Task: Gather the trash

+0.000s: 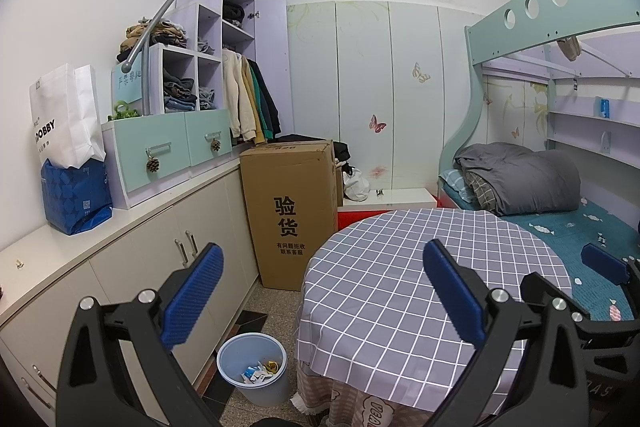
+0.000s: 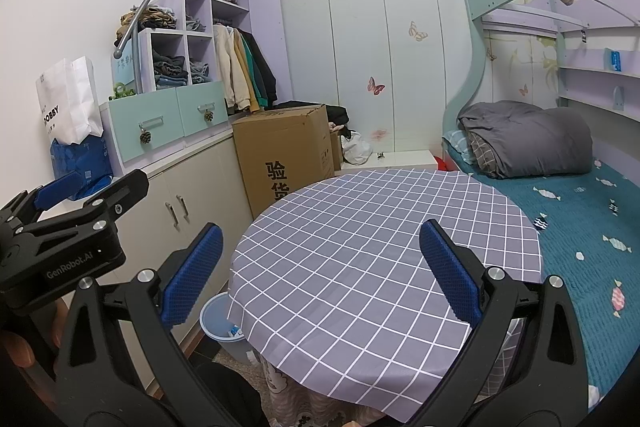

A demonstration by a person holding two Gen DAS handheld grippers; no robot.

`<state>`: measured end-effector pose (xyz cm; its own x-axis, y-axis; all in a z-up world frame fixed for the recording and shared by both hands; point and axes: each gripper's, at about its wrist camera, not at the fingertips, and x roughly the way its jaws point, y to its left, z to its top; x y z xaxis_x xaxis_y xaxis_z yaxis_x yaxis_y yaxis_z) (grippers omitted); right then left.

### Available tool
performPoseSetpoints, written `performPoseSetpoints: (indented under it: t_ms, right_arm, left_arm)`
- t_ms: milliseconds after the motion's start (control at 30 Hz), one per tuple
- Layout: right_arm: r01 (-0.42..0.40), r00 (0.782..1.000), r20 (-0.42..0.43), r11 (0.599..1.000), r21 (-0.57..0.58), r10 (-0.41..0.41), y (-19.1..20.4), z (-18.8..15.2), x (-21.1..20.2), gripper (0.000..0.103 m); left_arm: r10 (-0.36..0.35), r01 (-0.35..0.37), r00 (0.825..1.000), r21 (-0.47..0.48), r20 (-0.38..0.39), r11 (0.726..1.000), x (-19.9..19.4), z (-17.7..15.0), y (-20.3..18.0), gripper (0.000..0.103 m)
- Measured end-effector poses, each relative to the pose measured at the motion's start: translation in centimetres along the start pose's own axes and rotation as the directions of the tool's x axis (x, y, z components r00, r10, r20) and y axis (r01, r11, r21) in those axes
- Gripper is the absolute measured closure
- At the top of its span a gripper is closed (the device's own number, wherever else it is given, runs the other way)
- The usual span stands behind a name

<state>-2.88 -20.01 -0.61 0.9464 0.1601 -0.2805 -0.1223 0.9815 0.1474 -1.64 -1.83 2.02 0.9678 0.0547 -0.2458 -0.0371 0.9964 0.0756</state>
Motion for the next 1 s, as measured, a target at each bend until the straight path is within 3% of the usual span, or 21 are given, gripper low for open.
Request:
performPoseSetpoints:
  t_ms: [1000]
  right_arm:
    - [-0.002, 1.000, -0.006, 1.000, 0.000, 0.002, -0.37, -0.21, 0.26, 0.007]
  left_arm:
    - [-0.003, 0.003, 1.000, 0.002, -0.004, 1.000, 0.42, -0.28, 0.34, 0.005]
